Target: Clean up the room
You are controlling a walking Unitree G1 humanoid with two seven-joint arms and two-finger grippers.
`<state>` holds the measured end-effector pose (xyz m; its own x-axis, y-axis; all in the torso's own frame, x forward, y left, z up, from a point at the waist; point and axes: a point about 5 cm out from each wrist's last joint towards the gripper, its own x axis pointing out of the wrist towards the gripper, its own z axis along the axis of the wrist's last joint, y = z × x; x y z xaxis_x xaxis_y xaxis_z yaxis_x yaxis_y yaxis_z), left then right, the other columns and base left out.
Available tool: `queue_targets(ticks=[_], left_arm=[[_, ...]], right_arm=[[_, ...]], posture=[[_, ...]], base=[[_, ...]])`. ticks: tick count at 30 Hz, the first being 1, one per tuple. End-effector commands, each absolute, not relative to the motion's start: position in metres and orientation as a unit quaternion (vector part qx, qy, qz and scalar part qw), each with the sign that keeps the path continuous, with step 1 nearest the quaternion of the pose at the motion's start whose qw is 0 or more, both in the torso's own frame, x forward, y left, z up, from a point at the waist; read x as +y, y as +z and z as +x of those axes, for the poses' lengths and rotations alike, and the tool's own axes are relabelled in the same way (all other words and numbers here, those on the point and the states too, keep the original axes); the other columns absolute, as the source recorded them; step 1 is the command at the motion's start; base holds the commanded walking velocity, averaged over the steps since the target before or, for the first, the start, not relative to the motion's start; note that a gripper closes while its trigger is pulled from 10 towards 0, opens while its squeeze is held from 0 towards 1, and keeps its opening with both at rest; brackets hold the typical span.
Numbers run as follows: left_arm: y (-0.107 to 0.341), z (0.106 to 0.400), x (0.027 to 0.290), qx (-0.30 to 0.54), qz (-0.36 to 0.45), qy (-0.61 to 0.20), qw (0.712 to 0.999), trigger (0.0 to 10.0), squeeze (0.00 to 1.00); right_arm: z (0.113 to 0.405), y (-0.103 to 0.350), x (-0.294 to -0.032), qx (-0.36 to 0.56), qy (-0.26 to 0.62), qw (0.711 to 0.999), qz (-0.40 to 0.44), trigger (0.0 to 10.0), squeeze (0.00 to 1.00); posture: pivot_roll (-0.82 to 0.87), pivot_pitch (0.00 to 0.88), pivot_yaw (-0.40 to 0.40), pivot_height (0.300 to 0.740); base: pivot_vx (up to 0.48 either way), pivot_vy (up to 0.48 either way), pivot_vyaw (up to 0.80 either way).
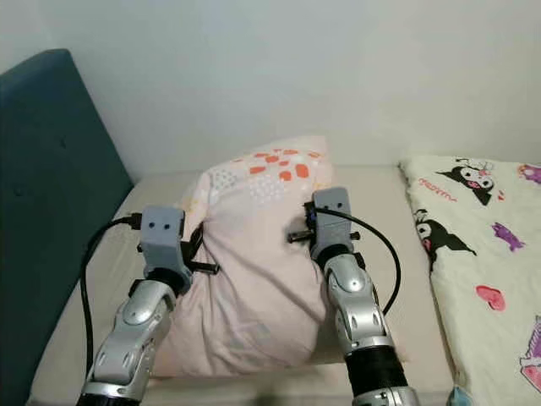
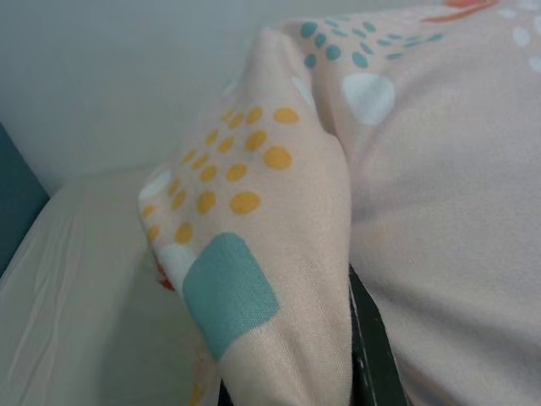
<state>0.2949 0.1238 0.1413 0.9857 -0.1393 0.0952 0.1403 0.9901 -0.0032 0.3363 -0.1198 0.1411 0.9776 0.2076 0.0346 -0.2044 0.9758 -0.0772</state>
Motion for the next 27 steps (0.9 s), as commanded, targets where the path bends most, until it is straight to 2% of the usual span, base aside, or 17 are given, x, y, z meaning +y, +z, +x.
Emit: queue_targets(ticks=[1, 6, 20, 27], left_arm=[[0.145, 0.293, 0.128, -0.066, -0.007, -0.061, 0.996, 10.0, 0.00], [0.136, 0.292, 0.132, -0.053, -0.012, -0.052, 0.997, 10.0, 0.00], [0.093, 0.285, 0.137, 0.031, -0.007, -0.021, 0.999, 10.0, 0.00], [0.091, 0.285, 0.135, 0.032, -0.003, -0.029, 0.999, 10.0, 0.00]], right_arm=[[0.335, 0.139, -0.113, -0.016, 0.110, 0.994, -0.011, 10.0, 0.00], [0.331, 0.122, -0.117, 0.025, 0.102, 0.994, 0.019, 10.0, 0.00], [0.317, 0.079, -0.131, 0.085, 0.080, 0.993, -0.009, 10.0, 0.00], [0.317, 0.075, -0.135, 0.087, 0.051, 0.995, -0.012, 10.0, 0.00]], posture=[[0.05, 0.006, -0.019, 0.740], [0.05, 0.005, -0.017, 0.740], [0.05, 0.000, -0.015, 0.740], [0.05, 0.000, -0.015, 0.740]], base=[[0.000, 0.000, 0.00], [0.000, 0.000, 0.00], [0.000, 0.000, 0.00], [0.000, 0.000, 0.00]])
